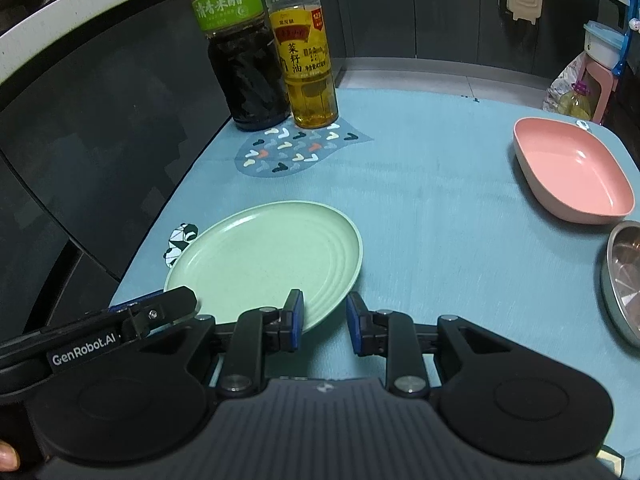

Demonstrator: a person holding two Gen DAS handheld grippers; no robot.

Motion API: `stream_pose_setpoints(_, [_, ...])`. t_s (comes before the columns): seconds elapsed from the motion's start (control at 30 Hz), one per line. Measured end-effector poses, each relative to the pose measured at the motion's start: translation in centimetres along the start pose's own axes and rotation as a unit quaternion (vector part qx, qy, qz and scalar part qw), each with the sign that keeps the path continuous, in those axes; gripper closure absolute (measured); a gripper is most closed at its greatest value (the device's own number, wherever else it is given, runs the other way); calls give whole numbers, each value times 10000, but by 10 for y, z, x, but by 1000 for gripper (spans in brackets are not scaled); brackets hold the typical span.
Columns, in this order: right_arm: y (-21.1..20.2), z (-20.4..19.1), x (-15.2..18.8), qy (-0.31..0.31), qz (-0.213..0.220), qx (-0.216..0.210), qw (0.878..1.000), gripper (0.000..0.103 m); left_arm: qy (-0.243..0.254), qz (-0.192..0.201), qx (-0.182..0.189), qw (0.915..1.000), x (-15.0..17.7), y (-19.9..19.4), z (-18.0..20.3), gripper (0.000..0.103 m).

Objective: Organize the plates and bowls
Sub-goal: 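Carry the green plate with both grippers and lower it beside the panda print, then open both grippers, reach to the pink square dish and grasp its rim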

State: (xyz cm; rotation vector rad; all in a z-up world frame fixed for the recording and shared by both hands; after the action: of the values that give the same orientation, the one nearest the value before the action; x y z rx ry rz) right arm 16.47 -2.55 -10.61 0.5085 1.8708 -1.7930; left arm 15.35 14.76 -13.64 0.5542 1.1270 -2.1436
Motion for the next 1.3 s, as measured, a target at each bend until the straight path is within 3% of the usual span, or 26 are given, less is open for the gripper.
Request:
stream_pose_setpoints(0.5, [9, 3, 8, 31, -194, 36, 9998, 79, -227, -223, 62, 9995, 9, 4, -6, 81])
stream_pose_setpoints(0.77, [3, 12, 8, 132, -123, -8, 9998, 79, -134, -57, -44, 9999, 7, -6, 0, 79])
stream_pose_setpoints(1.0, [-11, 33, 8, 251, 72, -29, 9997, 79, 144, 207, -153, 9996, 3, -21, 22, 76])
stream_pose_setpoints(1.3, [-28, 79, 12, 538, 317, -9, 9981, 78, 587, 125, -4, 9982, 7, -19, 76, 75])
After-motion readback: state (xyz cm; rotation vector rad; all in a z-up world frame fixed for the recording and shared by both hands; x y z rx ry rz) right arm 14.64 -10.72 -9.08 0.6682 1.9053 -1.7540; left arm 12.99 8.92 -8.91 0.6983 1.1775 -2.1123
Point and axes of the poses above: each gripper's, at about its wrist camera, not at the fingertips, and y roughly the way its jaws point, z to its right, x to its underside, the point moved 3 cm from there along y, roughly the way its jaws point, and after that the axes turned 11 degrees about x, right-handed, at the moved point
